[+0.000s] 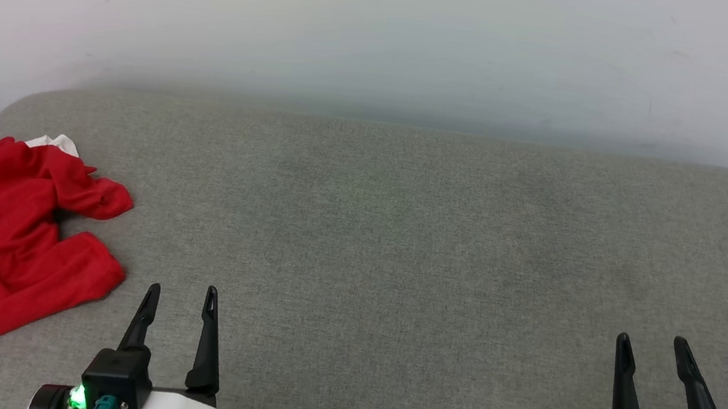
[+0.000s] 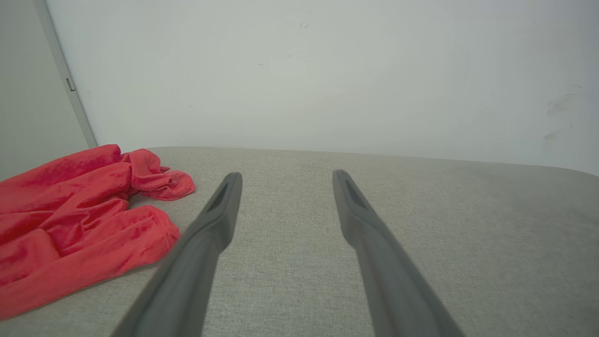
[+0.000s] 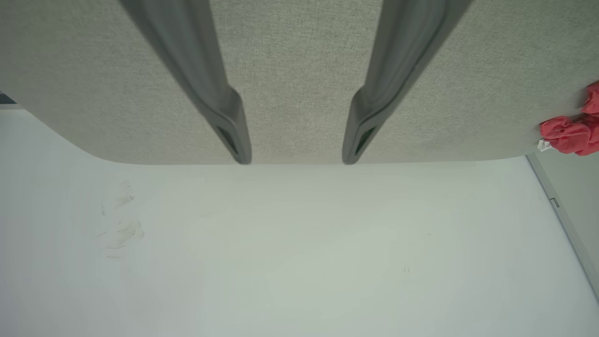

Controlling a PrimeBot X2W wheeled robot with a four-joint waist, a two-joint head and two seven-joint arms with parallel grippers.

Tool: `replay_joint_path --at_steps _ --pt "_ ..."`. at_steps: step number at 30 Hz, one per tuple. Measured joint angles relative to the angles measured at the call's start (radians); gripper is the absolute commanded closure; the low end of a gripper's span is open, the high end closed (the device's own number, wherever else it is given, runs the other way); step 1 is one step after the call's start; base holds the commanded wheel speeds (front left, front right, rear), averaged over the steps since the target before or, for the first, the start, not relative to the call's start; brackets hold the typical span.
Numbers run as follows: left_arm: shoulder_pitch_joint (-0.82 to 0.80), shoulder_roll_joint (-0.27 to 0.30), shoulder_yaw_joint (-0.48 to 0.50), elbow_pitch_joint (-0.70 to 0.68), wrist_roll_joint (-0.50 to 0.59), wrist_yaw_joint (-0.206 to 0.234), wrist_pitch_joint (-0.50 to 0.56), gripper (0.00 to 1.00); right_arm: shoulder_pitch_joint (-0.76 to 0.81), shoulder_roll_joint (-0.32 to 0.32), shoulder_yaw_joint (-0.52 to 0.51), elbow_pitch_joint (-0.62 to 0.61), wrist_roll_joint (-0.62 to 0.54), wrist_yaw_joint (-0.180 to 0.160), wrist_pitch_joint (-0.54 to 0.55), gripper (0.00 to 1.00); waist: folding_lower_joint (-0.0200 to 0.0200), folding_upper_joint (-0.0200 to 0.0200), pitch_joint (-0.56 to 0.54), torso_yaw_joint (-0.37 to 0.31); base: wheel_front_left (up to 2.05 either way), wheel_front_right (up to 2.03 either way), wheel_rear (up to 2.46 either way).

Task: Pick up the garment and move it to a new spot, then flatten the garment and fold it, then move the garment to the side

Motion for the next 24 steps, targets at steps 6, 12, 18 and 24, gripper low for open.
replay_joint_path --at_steps 6,12,18,24 --pt "0.001 0.000 -0.001 0.000 0.005 0.000 -0.005 0.00 0.005 0.000 -0.006 0.010 0.023 0.000 -0.005 0.00 0.0000 0.0000 -0.001 0.000 0.00 0.00 0.00" --pt "0.002 0.000 0.003 0.011 -0.010 -0.002 -0.005 0.00 0.006 0.000 -0.015 0.034 0.058 0.000 -0.005 0.00 0.0000 0.0000 0.000 -0.002 0.00 0.00 0.00" --pt "0.002 0.000 0.003 0.017 -0.012 -0.002 -0.005 0.00 0.006 0.000 -0.012 0.038 0.058 0.000 -0.005 0.00 0.0000 0.0000 0.000 -0.001 0.00 0.00 0.00" --pt "0.002 0.000 0.002 0.021 -0.008 0.003 -0.005 0.00 0.006 0.000 -0.008 0.035 0.048 0.000 -0.005 0.00 0.0000 0.0000 0.000 0.010 0.00 0.00 0.00"
